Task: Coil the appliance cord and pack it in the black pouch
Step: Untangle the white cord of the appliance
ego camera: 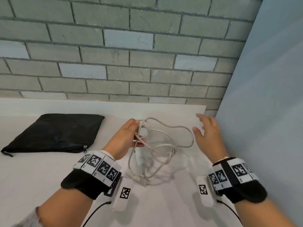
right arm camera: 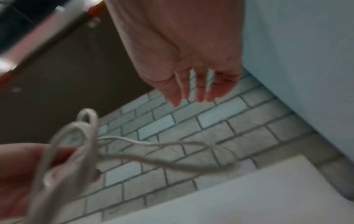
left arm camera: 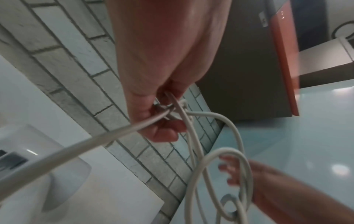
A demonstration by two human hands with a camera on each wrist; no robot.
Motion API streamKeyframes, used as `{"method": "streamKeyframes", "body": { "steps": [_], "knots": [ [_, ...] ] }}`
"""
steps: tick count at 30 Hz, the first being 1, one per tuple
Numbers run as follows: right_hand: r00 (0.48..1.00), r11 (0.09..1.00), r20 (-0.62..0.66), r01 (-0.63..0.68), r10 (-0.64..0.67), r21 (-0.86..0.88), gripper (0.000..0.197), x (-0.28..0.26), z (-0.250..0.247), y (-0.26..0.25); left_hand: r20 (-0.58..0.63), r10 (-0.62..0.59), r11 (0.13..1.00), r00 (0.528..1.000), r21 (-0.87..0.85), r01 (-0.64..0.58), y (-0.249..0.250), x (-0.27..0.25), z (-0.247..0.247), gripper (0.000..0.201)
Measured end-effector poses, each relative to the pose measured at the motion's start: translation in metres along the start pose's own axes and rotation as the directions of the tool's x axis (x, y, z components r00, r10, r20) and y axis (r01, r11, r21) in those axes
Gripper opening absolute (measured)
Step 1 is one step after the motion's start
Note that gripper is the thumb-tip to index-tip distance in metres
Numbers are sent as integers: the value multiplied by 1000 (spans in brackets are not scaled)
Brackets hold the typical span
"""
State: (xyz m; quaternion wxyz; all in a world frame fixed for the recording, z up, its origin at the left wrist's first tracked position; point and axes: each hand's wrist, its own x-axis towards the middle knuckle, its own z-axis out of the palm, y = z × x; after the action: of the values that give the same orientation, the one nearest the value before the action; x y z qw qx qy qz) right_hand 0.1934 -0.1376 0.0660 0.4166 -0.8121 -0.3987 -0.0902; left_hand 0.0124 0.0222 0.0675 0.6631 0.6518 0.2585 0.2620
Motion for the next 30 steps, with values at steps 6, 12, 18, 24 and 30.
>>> {"method": "streamKeyframes", "body": {
  "steps": [6,12,18,24,30],
  "knots": [
    [824,872,289,473,-488,126,46,-1,7,-70,79,69,995,994,64,-75,4,-4,18,27],
    [767,847,434,531,-473,-15,20,9,7,-75,85,58,998,995,29,-61,5,-7,16,27],
    [927,926,-119,367,-356,86,11,27,-30,-72,-25,75,972,997,225,-67,-2,-3,2,26],
    [894,951,-441,60,84,302,17,55,-56,-39,-70,-49,997,996,57,53,2,-5,-5,22],
    [927,905,-307,-68,213,420,10,54,-51,-24,-82,-61,994,995,-90,54,5,-6,-6,18]
  ]
}}
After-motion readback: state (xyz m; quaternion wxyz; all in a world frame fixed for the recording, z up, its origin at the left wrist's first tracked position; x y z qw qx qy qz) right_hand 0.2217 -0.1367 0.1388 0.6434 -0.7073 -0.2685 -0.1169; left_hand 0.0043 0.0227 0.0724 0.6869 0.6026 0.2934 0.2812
